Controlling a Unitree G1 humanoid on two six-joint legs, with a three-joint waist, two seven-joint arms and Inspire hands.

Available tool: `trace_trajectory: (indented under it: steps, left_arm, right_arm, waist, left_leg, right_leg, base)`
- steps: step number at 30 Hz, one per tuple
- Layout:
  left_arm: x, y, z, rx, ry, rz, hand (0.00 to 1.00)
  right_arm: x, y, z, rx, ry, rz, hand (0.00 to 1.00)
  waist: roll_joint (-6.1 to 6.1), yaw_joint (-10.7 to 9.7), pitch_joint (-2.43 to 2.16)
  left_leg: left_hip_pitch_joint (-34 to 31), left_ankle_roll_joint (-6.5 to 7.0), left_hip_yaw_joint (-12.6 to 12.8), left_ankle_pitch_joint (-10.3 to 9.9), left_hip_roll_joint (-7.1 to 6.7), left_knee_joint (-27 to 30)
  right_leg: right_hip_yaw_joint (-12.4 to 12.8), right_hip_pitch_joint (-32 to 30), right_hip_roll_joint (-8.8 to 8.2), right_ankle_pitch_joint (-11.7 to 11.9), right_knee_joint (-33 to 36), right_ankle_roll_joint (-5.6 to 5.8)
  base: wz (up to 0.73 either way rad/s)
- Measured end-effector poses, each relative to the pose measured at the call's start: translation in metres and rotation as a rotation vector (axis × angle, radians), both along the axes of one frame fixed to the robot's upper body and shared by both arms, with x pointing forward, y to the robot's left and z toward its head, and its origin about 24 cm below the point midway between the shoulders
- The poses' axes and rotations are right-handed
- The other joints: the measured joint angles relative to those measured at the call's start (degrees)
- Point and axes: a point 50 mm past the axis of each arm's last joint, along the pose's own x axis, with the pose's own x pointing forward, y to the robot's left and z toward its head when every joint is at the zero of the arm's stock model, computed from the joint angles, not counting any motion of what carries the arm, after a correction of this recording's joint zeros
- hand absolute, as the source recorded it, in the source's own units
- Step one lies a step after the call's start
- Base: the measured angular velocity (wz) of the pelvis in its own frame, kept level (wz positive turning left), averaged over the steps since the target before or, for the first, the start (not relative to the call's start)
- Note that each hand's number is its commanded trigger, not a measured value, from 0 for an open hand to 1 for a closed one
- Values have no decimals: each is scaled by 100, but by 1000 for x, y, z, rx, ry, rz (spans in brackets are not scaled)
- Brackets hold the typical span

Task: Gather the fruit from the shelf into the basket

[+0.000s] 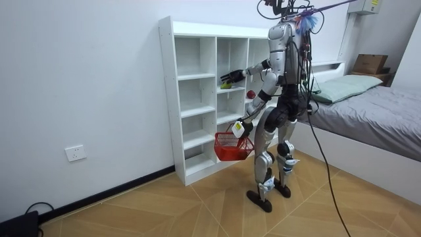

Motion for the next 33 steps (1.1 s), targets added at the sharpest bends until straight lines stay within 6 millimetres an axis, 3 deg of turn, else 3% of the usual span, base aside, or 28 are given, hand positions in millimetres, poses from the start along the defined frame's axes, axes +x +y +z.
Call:
trace_trajectory:
  steps: [22, 33]
  left_arm:
    - [2, -8, -1, -34, 11, -31, 100]
    - [5, -8, 1, -46, 11, -66, 100]
  right_arm:
    - [0, 2, -3, -37, 4, 24, 0]
    - [0, 10, 0, -266, -45, 114, 0]
  waist:
    - [-46, 11, -2]
    - [13, 33, 42]
  left_leg:
    - [20, 2, 13, 49, -6, -49]
    - [-17, -36, 35, 77, 17, -94]
  right_leg:
    - [20, -13, -9, -2, -18, -5]
    - [97, -107, 28, 8, -11, -40]
  base:
    - [0]
    - [-2]
